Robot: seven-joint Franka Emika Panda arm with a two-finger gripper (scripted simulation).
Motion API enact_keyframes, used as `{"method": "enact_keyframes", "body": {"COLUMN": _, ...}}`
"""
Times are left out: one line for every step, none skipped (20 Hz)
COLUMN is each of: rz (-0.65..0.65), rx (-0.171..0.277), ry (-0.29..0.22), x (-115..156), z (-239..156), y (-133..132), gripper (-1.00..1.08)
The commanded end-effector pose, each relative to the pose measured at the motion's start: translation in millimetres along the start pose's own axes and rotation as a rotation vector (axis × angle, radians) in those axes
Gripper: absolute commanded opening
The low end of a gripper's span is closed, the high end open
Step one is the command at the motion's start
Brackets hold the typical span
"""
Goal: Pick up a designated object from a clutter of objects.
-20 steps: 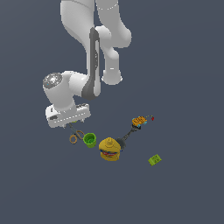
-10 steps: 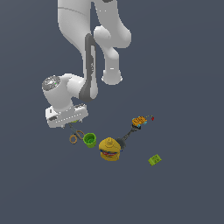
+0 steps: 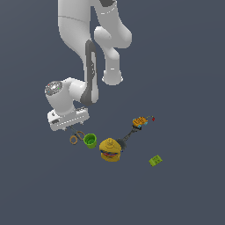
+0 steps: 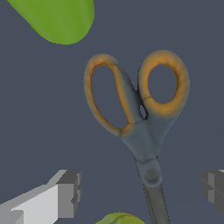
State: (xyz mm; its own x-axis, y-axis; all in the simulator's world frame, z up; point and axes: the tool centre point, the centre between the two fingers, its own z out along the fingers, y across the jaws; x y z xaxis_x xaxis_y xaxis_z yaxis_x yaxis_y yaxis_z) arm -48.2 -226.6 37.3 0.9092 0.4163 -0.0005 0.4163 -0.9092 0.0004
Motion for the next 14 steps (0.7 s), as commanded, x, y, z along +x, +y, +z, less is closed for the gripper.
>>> {"method": "enact_keyframes", "body": {"rz": -0.001, "rx": 0.001, "ry": 0.000, "x": 0, "z": 12, "y": -1, "gripper": 1.00}}
{"method": "enact_keyframes", "body": {"rz": -0.001, "rx": 0.001, "ry": 0.000, "x": -1, "z": 16, "y": 0, "gripper": 1.00}}
{"method": "enact_keyframes", "body": {"rz": -0.002, "rx": 0.000, "ry": 0.000, "x": 0, "z": 20, "y": -1, "gripper": 1.00}}
{"method": "enact_keyframes", "body": {"rz": -0.002, "rx": 0.000, "ry": 0.000, "x": 0, "z": 23, "y": 0, "gripper": 1.00}}
{"method": "enact_keyframes", "body": {"rz": -0.002, "rx": 0.000, "ry": 0.000, "x": 0, "z": 25, "y": 0, "gripper": 1.00}}
{"method": "enact_keyframes", "body": {"rz": -0.002, "rx": 0.000, "ry": 0.000, "x": 0, "z": 27, "y": 0, "gripper": 1.00}}
{"method": "enact_keyframes", "body": {"rz": -0.002, "rx": 0.000, "ry": 0.000, "x": 0, "z": 29, "y": 0, "gripper": 1.00}}
{"method": "enact_keyframes", "body": {"rz": -0.002, "rx": 0.000, "ry": 0.000, "x": 0, "z": 29, "y": 0, "gripper": 1.00}}
{"method": "enact_keyframes", "body": {"rz": -0.002, "rx": 0.000, "ry": 0.000, "x": 0, "z": 30, "y": 0, "gripper": 1.00}}
{"method": "enact_keyframes", "body": {"rz": -0.002, "rx": 0.000, "ry": 0.000, "x": 0, "z": 30, "y": 0, "gripper": -1.00}}
{"method": "enact_keyframes", "body": {"rz": -0.002, "rx": 0.000, "ry": 0.000, "x": 0, "z": 30, "y": 0, "gripper": -1.00}}
{"method": "enact_keyframes", "body": {"rz": -0.002, "rx": 0.000, "ry": 0.000, "x": 0, "z": 30, "y": 0, "gripper": -1.00}}
{"method": "enact_keyframes", "body": {"rz": -0.002, "rx": 0.000, "ry": 0.000, "x": 0, "z": 30, "y": 0, "gripper": -1.00}}
{"method": "enact_keyframes", "body": {"rz": -0.002, "rx": 0.000, "ry": 0.000, "x": 0, "z": 30, "y": 0, "gripper": -1.00}}
